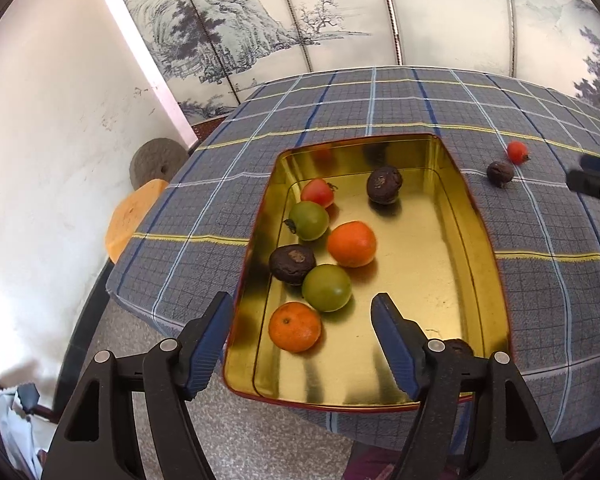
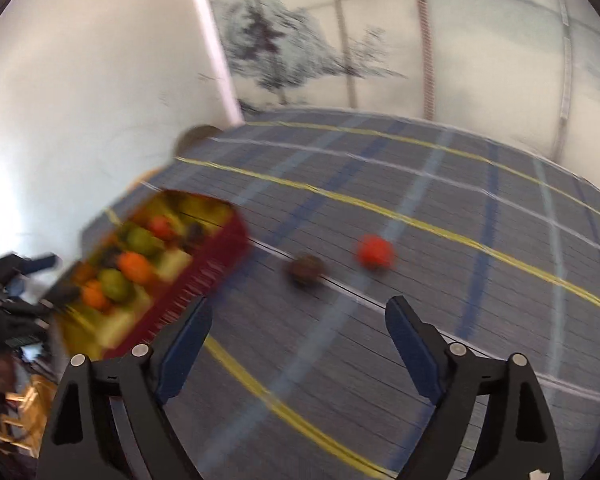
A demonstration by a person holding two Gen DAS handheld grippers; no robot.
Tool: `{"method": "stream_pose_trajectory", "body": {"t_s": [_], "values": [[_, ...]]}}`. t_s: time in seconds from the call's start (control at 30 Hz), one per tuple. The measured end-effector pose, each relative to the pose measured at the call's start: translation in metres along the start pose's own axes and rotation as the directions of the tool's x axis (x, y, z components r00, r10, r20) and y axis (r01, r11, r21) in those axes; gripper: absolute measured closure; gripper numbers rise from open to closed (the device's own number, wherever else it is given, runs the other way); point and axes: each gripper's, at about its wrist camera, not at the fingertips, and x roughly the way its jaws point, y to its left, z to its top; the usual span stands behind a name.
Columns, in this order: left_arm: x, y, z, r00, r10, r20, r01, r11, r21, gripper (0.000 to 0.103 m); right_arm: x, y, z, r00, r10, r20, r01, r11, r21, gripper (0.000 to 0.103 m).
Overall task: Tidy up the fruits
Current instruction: 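Move both open tools toward the last brown fruit and red tomato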
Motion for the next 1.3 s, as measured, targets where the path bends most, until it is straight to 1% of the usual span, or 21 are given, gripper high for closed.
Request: {"method": "stream_pose_trajectory", "body": {"t_s": [0.07,0.1,0.17,0.23,0.27,0.3,0.37,0.4,0.43,0.5,0.57,0.67,0.77,0.83,1.0,1.07,1.17,1.2,1.23,1.3], "values": [[-0.002,-0.006,0.002,1.0,0.001,0.003,-0.001,1.0,0.019,0.031,-0.001,-0.023,-0.01,0.997,-0.072,-0.025,0.073,0.997,0.017,0.015],[-0.003,-0.009,0.002,1.0,0.003,0.005,-0.003,1.0,0.028,0.03,-0.002,-0.039,-0.016,0.992,-0.121,-0.045,0.122,0.992,0.023,0.013],[-0.006,-0.017,0.005,1.0,0.004,0.011,-0.005,0.999,0.049,0.03,-0.003,-0.058,-0.025,0.98,-0.19,-0.064,0.192,0.981,0.024,0.012],[-0.01,-0.026,0.009,1.0,0.003,0.018,-0.004,0.998,0.069,0.029,-0.004,-0.081,-0.034,0.96,-0.263,-0.091,0.267,0.963,0.028,0.011],[-0.011,-0.029,0.011,1.0,0.003,0.021,-0.005,0.997,0.077,0.029,-0.005,-0.09,-0.038,0.951,-0.29,-0.105,0.295,0.955,0.028,0.008],[-0.013,-0.033,0.012,1.0,0.004,0.025,-0.006,0.996,0.087,0.029,-0.003,-0.102,-0.044,0.934,-0.335,-0.127,0.341,0.94,0.025,0.008],[-0.016,-0.042,0.017,0.999,0.003,0.032,-0.007,0.994,0.107,0.028,-0.003,-0.116,-0.049,0.915,-0.376,-0.146,0.383,0.924,0.022,0.008],[-0.018,-0.047,0.02,0.999,0.003,0.037,-0.008,0.993,0.119,0.028,-0.004,-0.122,-0.053,0.916,-0.374,-0.147,0.382,0.923,0.031,0.003],[-0.02,-0.053,0.022,0.999,0.005,0.042,-0.01,0.991,0.132,0.028,-0.006,-0.129,-0.055,0.916,-0.372,-0.148,0.382,0.923,0.049,0.001],[-0.023,-0.065,0.028,0.999,0.007,0.051,-0.015,0.987,0.162,0.027,-0.008,-0.142,-0.056,0.923,-0.351,-0.157,0.368,0.926,0.091,0.001],[-0.025,-0.074,0.032,0.998,0.006,0.058,-0.016,0.983,0.184,0.026,-0.009,-0.15,-0.057,0.934,-0.316,-0.166,0.338,0.933,0.127,0.0],[-0.029,-0.092,0.041,0.998,-0.005,0.068,-0.01,0.976,0.219,0.026,-0.008,-0.149,-0.056,0.933,-0.32,-0.166,0.342,0.931,0.13,0.0],[-0.032,-0.111,0.051,0.997,-0.037,0.069,0.019,0.968,0.251,0.026,-0.009,-0.149,-0.056,0.933,-0.319,-0.166,0.341,0.931,0.132,0.0],[-0.033,-0.126,0.059,0.994,-0.083,0.07,0.06,0.959,0.276,0.026,-0.009,-0.149,-0.056,0.933,-0.32,-0.166,0.342,0.93,0.131,0.0],[-0.035,-0.157,0.076,0.986,-0.141,0.092,0.102,0.935,0.34,0.026,-0.008,-0.15,-0.056,0.934,-0.318,-0.166,0.34,0.931,0.133,0.0],[-0.03,-0.166,0.084,0.98,-0.184,0.077,0.146,0.925,0.351,0.026,-0.008,-0.15,-0.057,0.933,-0.318,-0.166,0.341,0.931,0.132,0.0],[-0.014,-0.179,0.098,0.97,-0.241,0.0,0.225,0.905,0.36,0.026,-0.008,-0.15,-0.056,0.933,-0.318,-0.166,0.341,0.931,0.133,0.0],[-0.01,-0.182,0.101,0.967,-0.255,-0.014,0.242,0.899,0.364,0.026,-0.008,-0.15,-0.056,0.933,-0.318,-0.166,0.341,0.931,0.133,0.0],[-0.003,-0.186,0.105,0.965,-0.262,-0.032,0.255,0.892,0.373,0.026,-0.008,-0.15,-0.056,0.934,-0.318,-0.166,0.34,0.931,0.133,0.0],[0.01,-0.195,0.112,0.967,-0.251,-0.048,0.25,0.883,0.398,0.026,-0.008,-0.15,-0.056,0.934,-0.317,-0.166,0.34,0.931,0.133,0.0]]}}
